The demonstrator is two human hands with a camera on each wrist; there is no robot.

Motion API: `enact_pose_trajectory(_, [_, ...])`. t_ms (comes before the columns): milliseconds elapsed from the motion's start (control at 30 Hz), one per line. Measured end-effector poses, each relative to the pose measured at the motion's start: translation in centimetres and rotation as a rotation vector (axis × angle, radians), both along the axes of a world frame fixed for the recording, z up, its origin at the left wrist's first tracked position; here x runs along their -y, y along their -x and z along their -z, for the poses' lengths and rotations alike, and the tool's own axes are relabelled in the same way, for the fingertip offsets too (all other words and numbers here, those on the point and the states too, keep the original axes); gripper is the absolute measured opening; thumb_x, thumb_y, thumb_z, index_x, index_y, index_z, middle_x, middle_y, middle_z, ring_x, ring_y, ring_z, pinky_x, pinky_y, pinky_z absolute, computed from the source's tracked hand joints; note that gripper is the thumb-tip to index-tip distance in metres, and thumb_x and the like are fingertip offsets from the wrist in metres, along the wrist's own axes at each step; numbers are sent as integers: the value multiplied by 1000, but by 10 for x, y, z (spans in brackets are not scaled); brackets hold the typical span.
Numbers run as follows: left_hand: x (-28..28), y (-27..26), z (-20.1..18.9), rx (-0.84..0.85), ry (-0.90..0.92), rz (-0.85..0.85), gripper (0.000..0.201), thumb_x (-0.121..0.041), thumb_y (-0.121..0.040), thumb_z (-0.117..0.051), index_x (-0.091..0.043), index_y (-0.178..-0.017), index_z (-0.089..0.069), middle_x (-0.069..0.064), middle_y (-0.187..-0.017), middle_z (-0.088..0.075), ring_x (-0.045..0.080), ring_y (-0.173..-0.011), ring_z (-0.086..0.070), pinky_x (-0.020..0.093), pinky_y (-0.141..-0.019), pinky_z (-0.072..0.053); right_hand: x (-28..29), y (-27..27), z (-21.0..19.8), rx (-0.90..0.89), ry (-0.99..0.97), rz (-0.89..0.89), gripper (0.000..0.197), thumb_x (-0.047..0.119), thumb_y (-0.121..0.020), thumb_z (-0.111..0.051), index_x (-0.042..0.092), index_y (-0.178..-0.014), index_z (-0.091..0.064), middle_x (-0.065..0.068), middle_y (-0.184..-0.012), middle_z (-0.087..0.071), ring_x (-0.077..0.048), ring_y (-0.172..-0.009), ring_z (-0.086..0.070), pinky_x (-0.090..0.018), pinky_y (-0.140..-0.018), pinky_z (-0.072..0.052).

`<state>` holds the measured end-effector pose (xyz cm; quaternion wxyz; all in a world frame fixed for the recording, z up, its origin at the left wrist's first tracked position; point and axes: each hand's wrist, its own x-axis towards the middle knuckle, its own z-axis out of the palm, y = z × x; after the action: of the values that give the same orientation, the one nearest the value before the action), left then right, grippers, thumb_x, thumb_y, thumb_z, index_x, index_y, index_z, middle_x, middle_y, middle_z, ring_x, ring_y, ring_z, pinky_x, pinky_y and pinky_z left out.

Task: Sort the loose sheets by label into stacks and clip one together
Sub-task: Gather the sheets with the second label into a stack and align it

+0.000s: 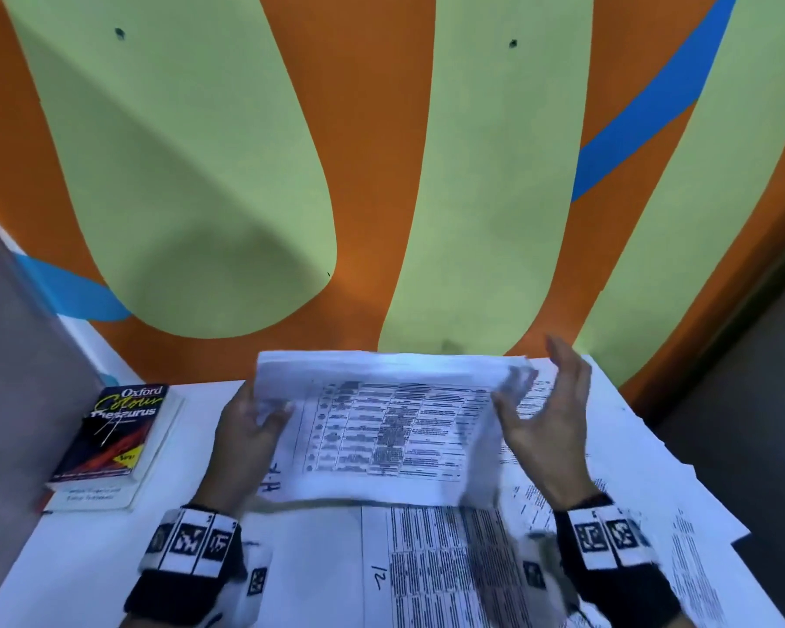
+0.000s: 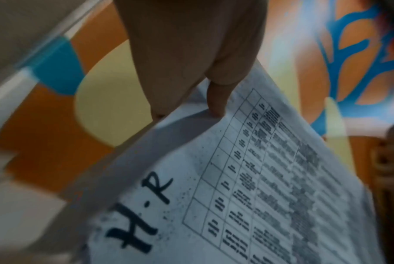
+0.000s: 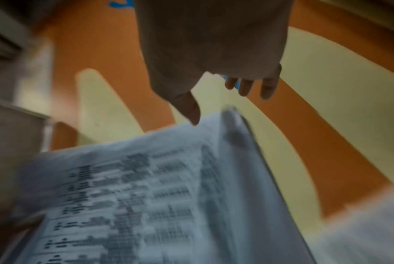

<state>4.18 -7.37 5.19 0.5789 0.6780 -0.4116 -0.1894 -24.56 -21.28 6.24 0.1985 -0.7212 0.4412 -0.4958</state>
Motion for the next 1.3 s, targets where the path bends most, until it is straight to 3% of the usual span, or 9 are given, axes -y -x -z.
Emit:
enact_pose_trajectory(133, [17,18,-64,168,72,187,32,14,-81,-61,-15,-92,-59,-21,-74,-68,-7,-65,-61,16,-59,-47,-14,-41,-69,-481,204,-306,64,35,-73,-72,22,-131,-48,-4,-137,-45,-23,-130,-40,-45,-108,-29])
enact_pose_trajectory(200, [24,28,-91,287,114,207,29,10,-79,-63,-18,-86,-56,-14,-71,-65,-6,-60,-57,8,-53,-41,-11,-59,-89,-481,181,-367,20,19,-79,-71,28,-92,-58,3,-91,-60,-20,-86,-56,-38,-79,-46])
enact_pose_trajectory(300, [22,27,-115,450,257,26,32,-12,-79,-63,-35,-97,-51,-12,-83,-60,1,-80,-57,10,-71,-41,3,-61,-100,-296,33,-374,40,7,-86,-65,28,-65,-38,11,-54,-35,-6,-50,-35,-31,-51,-28])
enact_pose_trajectory(467, [18,0,-94,25,293,-72,97,-31,-62,-88,-16,-141,-34,3,-130,-54,11,-117,-55,15,-92,-45,9,-51,-101,83,-121,-393,8,3,-84,-68,5,-84,-60,0,-68,-59,-8,-61,-47,-21,-58,-40])
enact_pose_trajectory(667, [17,27,-75,-120,254,-36,58,-30,-65,-81,19,-89,-61,6,-51,-55,-12,-51,-51,10,-62,-42,-4,-61,-80,334,-209,-466,20,4,-86,-67,19,-99,-66,3,-93,-72,-21,-90,-67,-43,-84,-54])
enact_pose_trajectory(800, [17,24,-57,-137,230,3,30,-13,-67,-82,-17,-94,-69,-24,-87,-73,-6,-85,-67,15,-77,-53,-13,-60,-44,361,-303,-494,30,4,-91,-62,14,-119,-56,1,-107,-68,-13,-100,-66,-27,-83,-56])
enact_pose_trajectory(967, [22,29,-7,-288,-58,64,63,-57,-52,-86,-6,-83,-63,9,-81,-71,20,-77,-66,44,-82,-55,-13,-50,27,-7,-431,-394,38,8,-97,-51,10,-134,-44,-7,-117,-64,1,-98,-61,-21,-88,-51])
enact_pose_trajectory(1100, [26,33,-14,-92,-74,-130,50,-27,-80,-75,-20,-51,-34,-8,-37,-34,4,-34,-29,20,-39,-26,-13,-23,71,-437,-510,-201,45,19,-87,-59,13,-129,-43,-6,-120,-49,-16,-101,-49,-28,-80,-44])
enact_pose_trajectory(1300, [21,-2,-19,36,42,-309,35,-22,-82,-74,0,-63,-55,7,-58,-50,13,-59,-39,26,-48,-30,9,25,97,-878,-605,52,61,38,-78,-62,21,-133,-39,-10,-137,-32,-32,-128,-30,-49,-98,-42])
